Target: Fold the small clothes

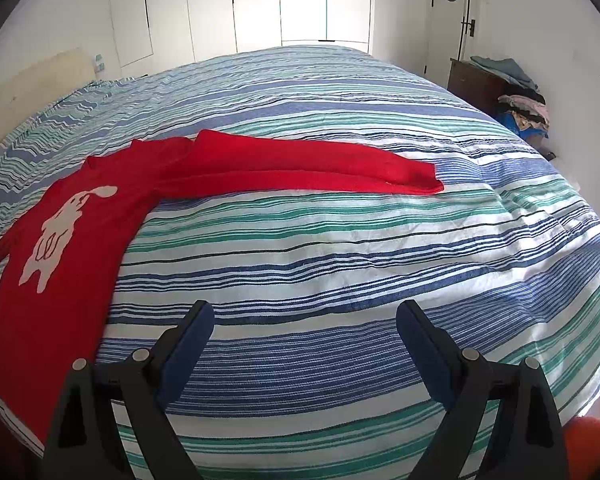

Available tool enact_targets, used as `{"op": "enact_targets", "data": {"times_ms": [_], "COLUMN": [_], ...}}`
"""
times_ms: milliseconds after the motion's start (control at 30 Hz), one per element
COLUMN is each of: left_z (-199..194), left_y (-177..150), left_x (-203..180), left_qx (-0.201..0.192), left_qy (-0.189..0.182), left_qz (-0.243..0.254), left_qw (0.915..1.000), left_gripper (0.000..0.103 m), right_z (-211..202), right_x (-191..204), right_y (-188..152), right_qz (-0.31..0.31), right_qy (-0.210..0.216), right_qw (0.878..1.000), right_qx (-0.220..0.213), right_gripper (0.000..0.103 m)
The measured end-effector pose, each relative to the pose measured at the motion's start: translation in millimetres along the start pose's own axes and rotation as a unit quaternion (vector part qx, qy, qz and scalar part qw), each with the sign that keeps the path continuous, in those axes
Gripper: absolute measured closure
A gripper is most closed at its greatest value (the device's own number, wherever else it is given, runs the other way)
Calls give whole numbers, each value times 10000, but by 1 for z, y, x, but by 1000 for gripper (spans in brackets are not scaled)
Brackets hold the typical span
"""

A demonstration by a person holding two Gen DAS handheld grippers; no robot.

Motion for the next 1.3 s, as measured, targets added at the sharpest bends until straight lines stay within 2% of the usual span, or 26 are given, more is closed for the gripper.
{"op": "enact_targets", "data": {"times_ms": [733,1300], "left_z": [-13,-12], "left_y": [0,-3], "left_x": [11,6], "left_qx": [-62,-56], "left_qy": [-123,-81], "left_qz": [-275,-158], "left_qw": [9995,9998], "left_gripper": [19,19], "right_z": [-22,-26], "right_x": [3,-4], "right_y": [-3,-1], "right_qz": [-283,-145], "right_qy": [-74,-61], "right_qw": [9993,9995], "right_qx": [-239,-264], "right_gripper": [11,11]}}
Point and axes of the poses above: each gripper's, at about its wrist camera, not at the fingertips, and z roughly the way its jaws point, x to its left, y to its top, the point moved 7 cm from there along z, roughly the way its jaws point, and after that the axes turned 15 degrees about -y, right-handed, at the moved point
